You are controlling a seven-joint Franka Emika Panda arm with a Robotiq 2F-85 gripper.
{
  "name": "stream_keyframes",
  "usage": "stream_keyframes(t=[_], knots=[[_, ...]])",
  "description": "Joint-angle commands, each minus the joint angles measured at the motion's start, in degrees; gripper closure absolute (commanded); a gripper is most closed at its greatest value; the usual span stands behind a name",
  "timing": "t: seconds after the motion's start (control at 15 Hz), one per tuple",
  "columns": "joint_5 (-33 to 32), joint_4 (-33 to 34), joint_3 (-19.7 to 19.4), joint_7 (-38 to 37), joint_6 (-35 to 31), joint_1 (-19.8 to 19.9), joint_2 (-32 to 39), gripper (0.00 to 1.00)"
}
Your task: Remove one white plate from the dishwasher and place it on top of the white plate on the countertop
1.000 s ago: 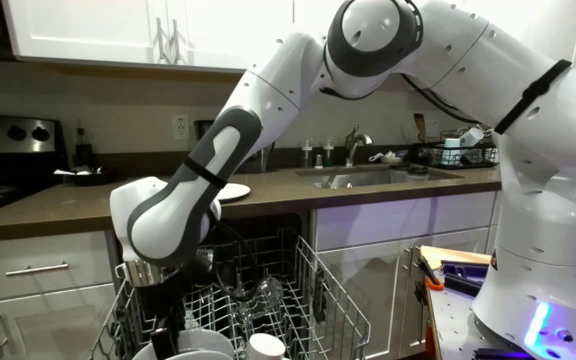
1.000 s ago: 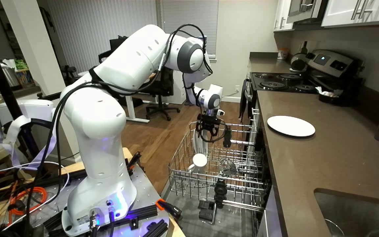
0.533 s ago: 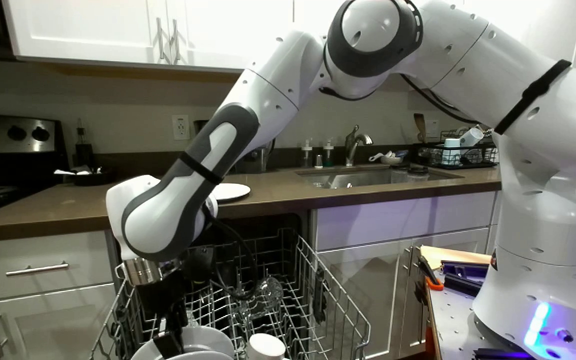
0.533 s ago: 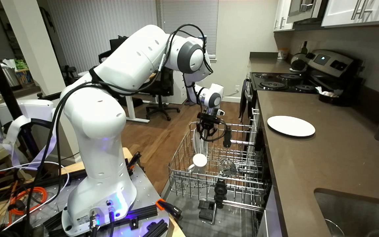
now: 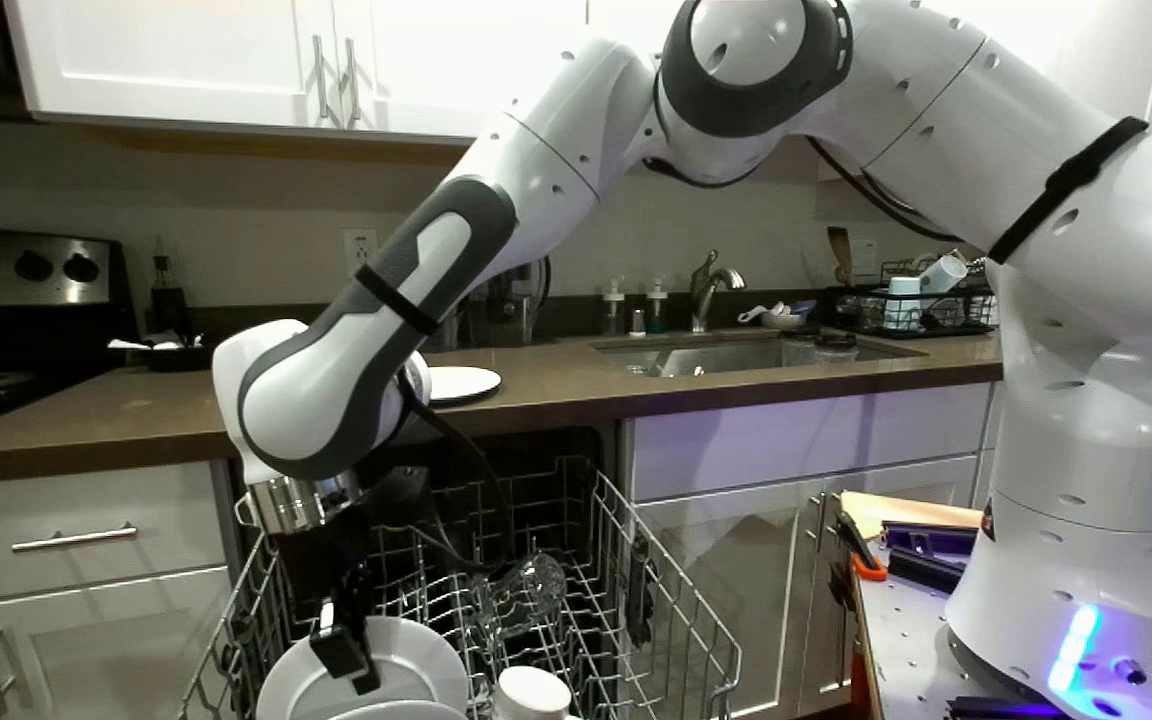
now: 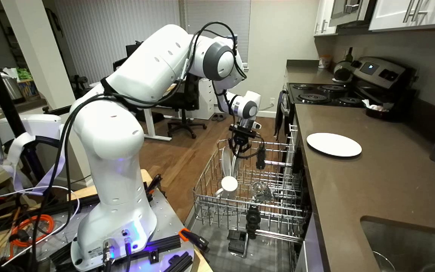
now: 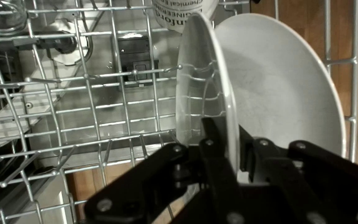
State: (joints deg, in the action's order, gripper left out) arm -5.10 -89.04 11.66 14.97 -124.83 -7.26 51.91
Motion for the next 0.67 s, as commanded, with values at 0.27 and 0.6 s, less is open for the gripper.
stream_keyframes(t=[0.27, 0.6], knots=[[1.42, -4.88, -0.26, -0.20, 2.98, 0.39, -9.27, 0.92], [-2.07, -10.76, -2.79, -4.78, 1.25, -2.44, -17.45, 0.92]])
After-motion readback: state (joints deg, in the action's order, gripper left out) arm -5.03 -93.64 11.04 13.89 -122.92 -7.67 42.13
